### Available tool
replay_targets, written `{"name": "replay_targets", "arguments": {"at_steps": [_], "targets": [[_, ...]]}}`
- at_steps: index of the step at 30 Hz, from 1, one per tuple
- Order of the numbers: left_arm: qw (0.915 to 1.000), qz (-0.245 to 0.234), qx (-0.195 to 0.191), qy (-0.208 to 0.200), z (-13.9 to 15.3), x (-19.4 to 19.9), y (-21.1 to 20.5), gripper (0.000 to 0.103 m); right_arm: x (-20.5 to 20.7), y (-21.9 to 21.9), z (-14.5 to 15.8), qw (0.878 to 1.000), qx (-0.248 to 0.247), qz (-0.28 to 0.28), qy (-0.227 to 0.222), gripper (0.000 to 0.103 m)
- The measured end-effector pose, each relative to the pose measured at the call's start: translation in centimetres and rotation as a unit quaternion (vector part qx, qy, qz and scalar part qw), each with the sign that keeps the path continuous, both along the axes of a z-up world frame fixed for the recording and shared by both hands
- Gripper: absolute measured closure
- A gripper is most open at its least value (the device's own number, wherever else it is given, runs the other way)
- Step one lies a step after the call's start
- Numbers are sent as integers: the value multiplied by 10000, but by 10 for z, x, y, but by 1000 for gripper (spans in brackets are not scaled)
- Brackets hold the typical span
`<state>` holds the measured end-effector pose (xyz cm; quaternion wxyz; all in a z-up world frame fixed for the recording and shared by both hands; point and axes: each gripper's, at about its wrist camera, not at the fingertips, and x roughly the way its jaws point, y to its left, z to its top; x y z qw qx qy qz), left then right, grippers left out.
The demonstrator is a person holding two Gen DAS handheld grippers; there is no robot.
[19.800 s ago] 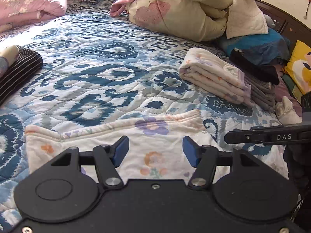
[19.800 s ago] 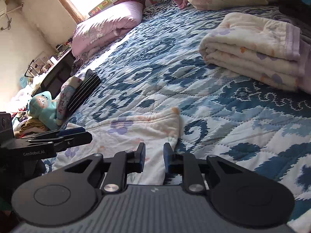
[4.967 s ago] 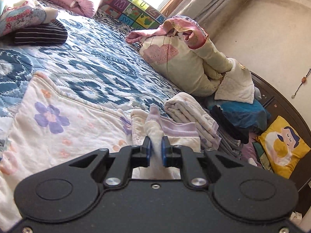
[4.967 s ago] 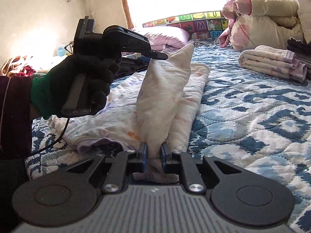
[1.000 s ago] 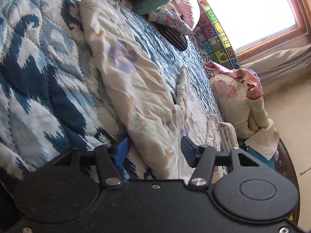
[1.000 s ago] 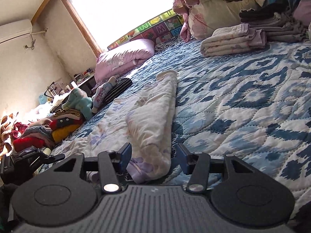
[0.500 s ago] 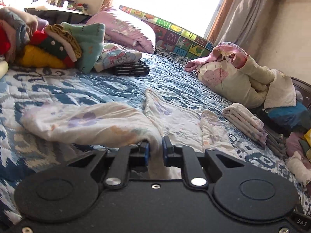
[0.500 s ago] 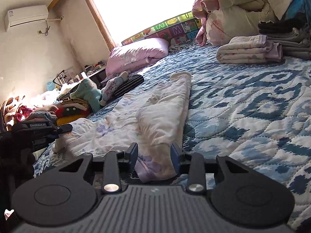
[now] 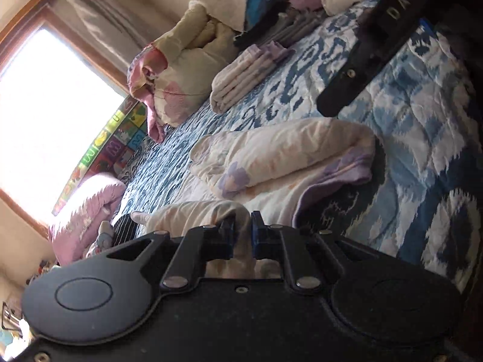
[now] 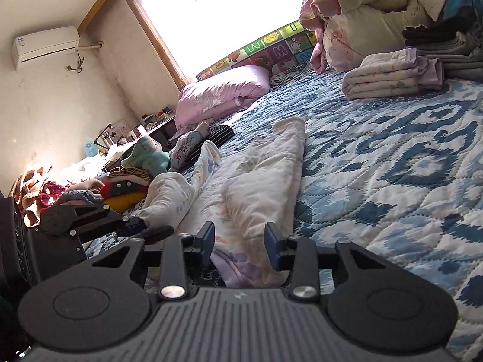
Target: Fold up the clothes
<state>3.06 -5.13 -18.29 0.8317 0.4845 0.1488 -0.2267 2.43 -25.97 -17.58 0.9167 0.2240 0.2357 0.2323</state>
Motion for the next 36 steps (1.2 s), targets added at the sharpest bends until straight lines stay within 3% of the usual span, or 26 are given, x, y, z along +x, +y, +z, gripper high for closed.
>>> {"name": "replay_targets", "arguments": {"at_steps": [2,4,6,11,13,15,17,20,23,26,31,33,34,36], "targets": [[9975,-328,615,105,-16,2,-6,95,0,3,3,9999,-25,78,-79,65],[9937,-513,995,50,-31,4,-8,95,4,8,10,9997,-40,206,-119,64],[9924,-521,1117,-64,-38,4,-10,95,11,16,21,9989,-68,404,-238,62],[9901,-231,1285,-505,-50,0,-18,95,43,70,69,9877,-883,1136,-614,59],[9908,-8,1225,-574,-50,0,-22,95,56,94,84,9801,-1172,1471,-642,57],[9893,176,1269,-696,-53,1,-28,93,70,130,99,9636,-1592,2089,-507,52],[9867,295,1351,-852,-58,0,-34,93,79,167,107,9386,-2165,2665,-346,51],[9864,511,1246,-937,-60,1,-39,93,78,218,107,8897,-3123,3322,-223,51],[9875,666,1084,-934,-59,1,-44,93,69,265,92,8238,-4072,3939,-191,48],[9891,768,894,-881,-55,4,-45,93,57,307,70,7501,-4898,4437,-236,48],[9900,806,723,-901,-50,8,-44,93,50,349,37,6632,-5844,4669,-267,53],[9907,811,634,-893,-47,10,-43,92,54,352,33,6573,-5923,4657,-164,74],[9909,811,592,-898,-46,8,-43,91,56,346,42,6762,-5783,4559,-230,90],[9912,815,521,-898,-45,9,-43,91,60,333,61,7130,-5485,4352,-361,94]]}}
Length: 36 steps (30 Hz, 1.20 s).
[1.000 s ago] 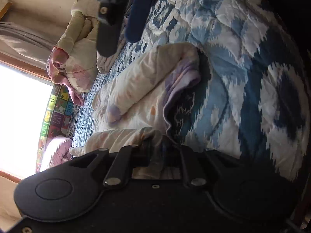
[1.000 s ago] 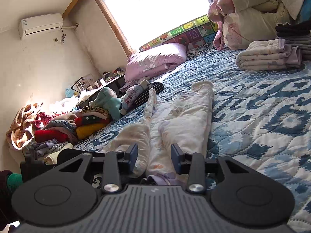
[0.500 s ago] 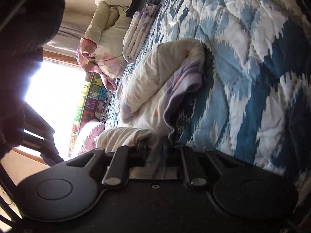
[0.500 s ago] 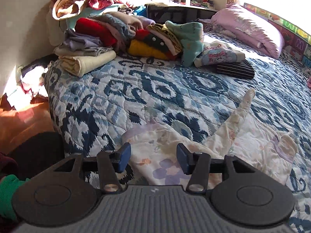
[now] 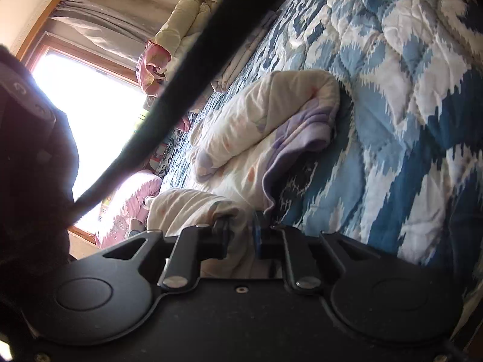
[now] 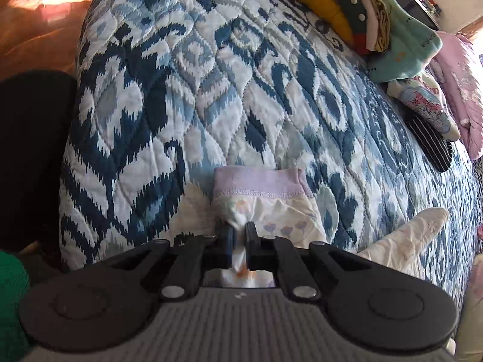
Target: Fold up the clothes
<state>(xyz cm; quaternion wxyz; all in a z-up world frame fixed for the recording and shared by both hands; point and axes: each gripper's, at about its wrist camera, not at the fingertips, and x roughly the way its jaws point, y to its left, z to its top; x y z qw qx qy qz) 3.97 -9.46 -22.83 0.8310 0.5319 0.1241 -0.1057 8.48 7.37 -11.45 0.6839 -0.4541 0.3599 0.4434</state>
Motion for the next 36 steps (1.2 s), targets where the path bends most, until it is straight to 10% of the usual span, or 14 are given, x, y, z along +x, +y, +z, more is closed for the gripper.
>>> {"name": "replay_targets", "arguments": {"at_steps": [3,7,12,22,24,26,28,33,36], "targets": [[10000,16,-87,0,-9,-8,4,91,13,-46,45,9906,1197,-653,-85,95],[9998,24,-178,4,-5,-9,4,88,28,-132,86,9481,2645,-1736,-309,95],[9988,21,-462,167,6,-15,14,77,26,-255,93,8400,4380,-3192,-269,95],[9832,-261,-1262,1290,40,-30,43,51,-1,-387,-42,6066,5888,-5254,962,93],[9717,-226,-1768,1552,57,-26,54,51,-2,-395,-66,5641,6117,-5418,1185,86],[9568,-34,-2416,1619,77,-21,71,50,0,-400,-79,5314,6298,-5512,1307,49],[9420,320,-2968,1532,91,-15,87,50,4,-403,-87,5040,6430,-5601,1372,33],[8649,1202,-4595,1622,113,21,133,50,22,-393,-97,5168,6330,-5590,1403,43],[8283,1434,-5168,1621,117,56,150,57,30,-385,-103,5259,6269,-5557,1467,76]]}}
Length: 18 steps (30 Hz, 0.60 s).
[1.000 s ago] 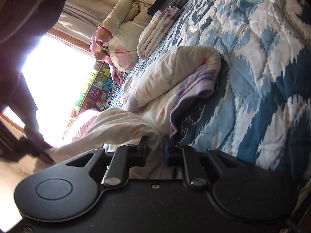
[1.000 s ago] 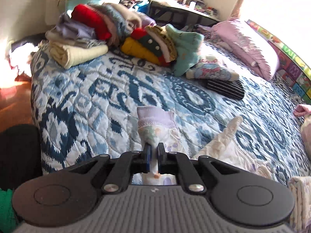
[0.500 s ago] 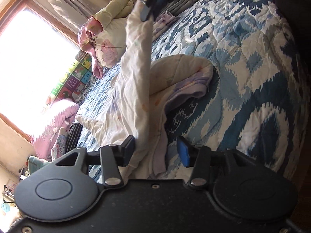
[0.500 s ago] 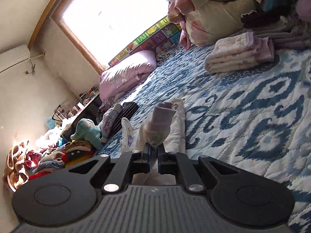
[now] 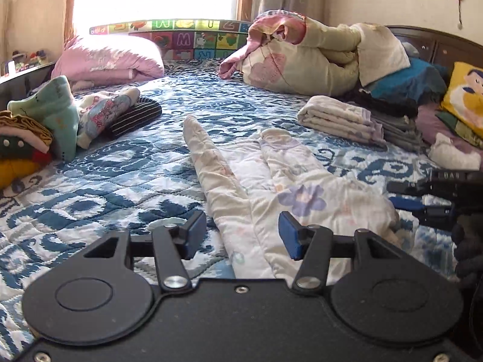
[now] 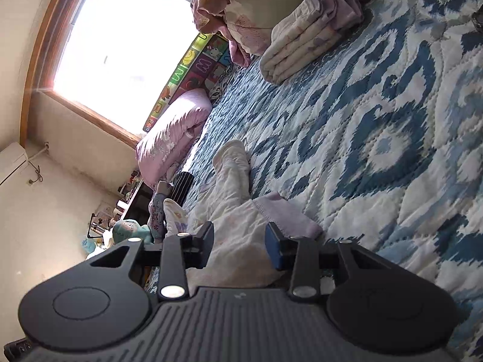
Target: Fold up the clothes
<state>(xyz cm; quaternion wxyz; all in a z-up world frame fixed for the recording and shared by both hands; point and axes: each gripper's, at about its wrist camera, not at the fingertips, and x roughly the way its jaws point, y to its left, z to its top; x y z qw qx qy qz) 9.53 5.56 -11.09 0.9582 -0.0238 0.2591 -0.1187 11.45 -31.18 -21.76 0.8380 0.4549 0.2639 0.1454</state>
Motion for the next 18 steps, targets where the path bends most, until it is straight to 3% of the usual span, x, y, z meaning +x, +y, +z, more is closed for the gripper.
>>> {"name": "replay_targets", "arguments": {"at_steps": [1,2,3,8,10,12,13,15,16,17,18], "targets": [[9996,229,-133,48,-1,17,6,69,0,2,1,10000,-77,40,-35,88],[9987,413,-277,140,-3,33,11,74,-1,4,1,9998,-153,81,-72,97],[9972,568,-424,242,-6,49,16,75,-2,5,3,9996,-201,120,-140,99],[9837,834,-1400,760,-24,130,38,76,-19,5,21,9981,-267,188,-526,101],[9838,813,-1380,803,-25,156,36,76,-26,2,26,9976,-304,257,-569,101],[9828,791,-1404,896,-26,184,36,76,-31,-4,20,9991,-115,217,-340,100],[9820,753,-1459,937,-27,196,36,76,-35,-9,16,9996,54,176,-201,94],[9818,364,-1489,1121,-31,216,29,78,-41,-13,6,9999,100,34,4,69],[9808,-89,-1429,1324,-35,225,20,78,-40,-15,2,9999,120,-38,116,40],[9839,-383,-1038,1404,-38,230,7,78,-39,-17,-2,9995,174,-133,215,30],[9873,-545,-556,1387,-41,231,-6,78,-37,-17,-6,9993,266,-112,231,30]]}}
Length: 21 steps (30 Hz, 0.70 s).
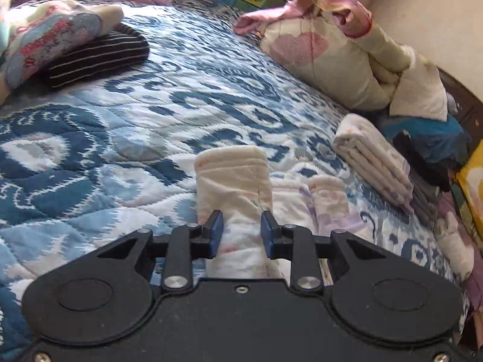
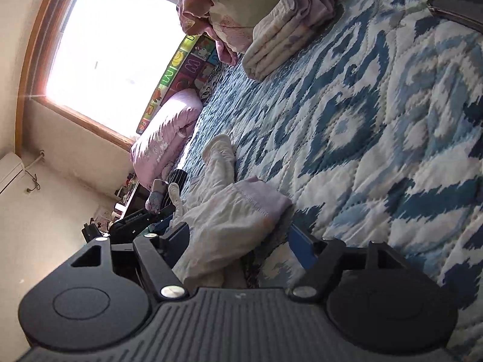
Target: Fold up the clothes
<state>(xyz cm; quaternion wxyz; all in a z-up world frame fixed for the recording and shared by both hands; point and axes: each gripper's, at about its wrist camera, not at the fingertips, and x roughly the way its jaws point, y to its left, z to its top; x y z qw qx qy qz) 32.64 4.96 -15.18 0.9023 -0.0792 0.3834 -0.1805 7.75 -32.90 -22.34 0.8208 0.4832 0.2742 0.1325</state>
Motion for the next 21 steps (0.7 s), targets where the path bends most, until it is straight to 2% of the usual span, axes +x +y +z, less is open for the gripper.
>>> {"name": "replay_targets", "arguments": {"at_steps": [1,2,4,6,13,16,17,18,20,21], "targets": [[9995,-160,287,-43,-3,0,-8,78,2,-1,-3,10000,90,20,14,30],[9993,-199,329,-38,-4,0,-9,78,4,1,-5,9999,89,64,-4,30],[9996,-150,221,-13,-6,0,-4,77,8,4,-8,9999,88,132,-42,30],[9992,-213,323,-44,-4,-1,-4,77,11,6,-10,9997,181,166,-97,30],[9989,43,305,-343,22,17,6,77,17,13,-13,9997,31,163,-157,36],[9996,150,189,-130,15,40,5,77,17,15,-14,9996,-49,200,-206,36],[9998,-23,197,31,7,46,-2,77,16,15,-14,9995,-67,212,-224,36],[9988,-304,339,187,-2,49,-13,77,17,15,-14,9995,-58,214,-240,36],[9919,-687,1071,30,-13,46,-38,77,17,16,-15,9994,-40,219,-274,36],[9913,-683,1126,49,-13,47,-40,77,18,15,-16,9993,-34,226,-291,36]]}}
